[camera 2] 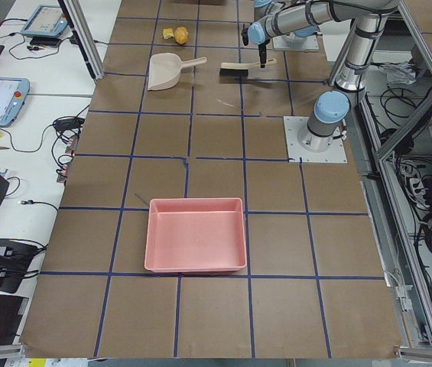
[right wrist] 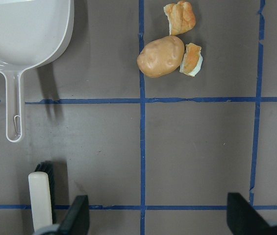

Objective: Sweep and dump trash in nearest bin
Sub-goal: 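Lift the brush with the left gripper while the right gripper reaches the dustpan handle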

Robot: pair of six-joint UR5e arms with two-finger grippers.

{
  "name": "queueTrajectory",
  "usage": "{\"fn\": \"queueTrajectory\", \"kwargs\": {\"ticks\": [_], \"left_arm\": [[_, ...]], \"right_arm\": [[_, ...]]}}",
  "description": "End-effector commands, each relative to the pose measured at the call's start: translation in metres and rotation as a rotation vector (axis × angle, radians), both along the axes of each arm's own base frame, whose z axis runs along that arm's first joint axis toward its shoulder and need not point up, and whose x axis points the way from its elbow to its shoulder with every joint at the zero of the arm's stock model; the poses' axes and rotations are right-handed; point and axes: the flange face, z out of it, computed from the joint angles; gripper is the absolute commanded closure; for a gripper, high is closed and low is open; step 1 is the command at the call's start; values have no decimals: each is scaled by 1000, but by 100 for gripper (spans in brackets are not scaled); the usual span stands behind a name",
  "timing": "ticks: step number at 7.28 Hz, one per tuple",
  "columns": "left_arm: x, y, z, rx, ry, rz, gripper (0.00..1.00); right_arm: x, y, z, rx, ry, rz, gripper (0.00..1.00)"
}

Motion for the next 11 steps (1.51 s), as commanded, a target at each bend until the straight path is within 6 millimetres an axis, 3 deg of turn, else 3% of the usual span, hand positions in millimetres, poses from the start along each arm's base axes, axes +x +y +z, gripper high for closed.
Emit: {"fn": "queueTrajectory", "kwargs": {"ticks": [1,2,3,4,5,6,9,11], "left_arm": [[1,2,-1,8,-8,0,4],[1,2,-3,13,-12,3,4],[1,2,-4,14,-16,18,19],[1,2,-4,14,-16,21,56],[1,2,-2,11,-13,20,83],[1,2,-1,6,-11,18,99],[3,3,17,-32,5,0,100],[9,3,51,-98,24,-31,100]], "right_arm": [[0,0,0,0,0,-1,0],[0,0,0,0,0,-1,0],[1,0,0,-2,-2,0,0],[1,0,0,0,-2,2,0],[1,0,0,-2,-2,0,0],[1,0,0,0,-2,0,0],[1,0,0,-2,-3,0,0],[1,-2,-1,-5,-2,2,0]]}}
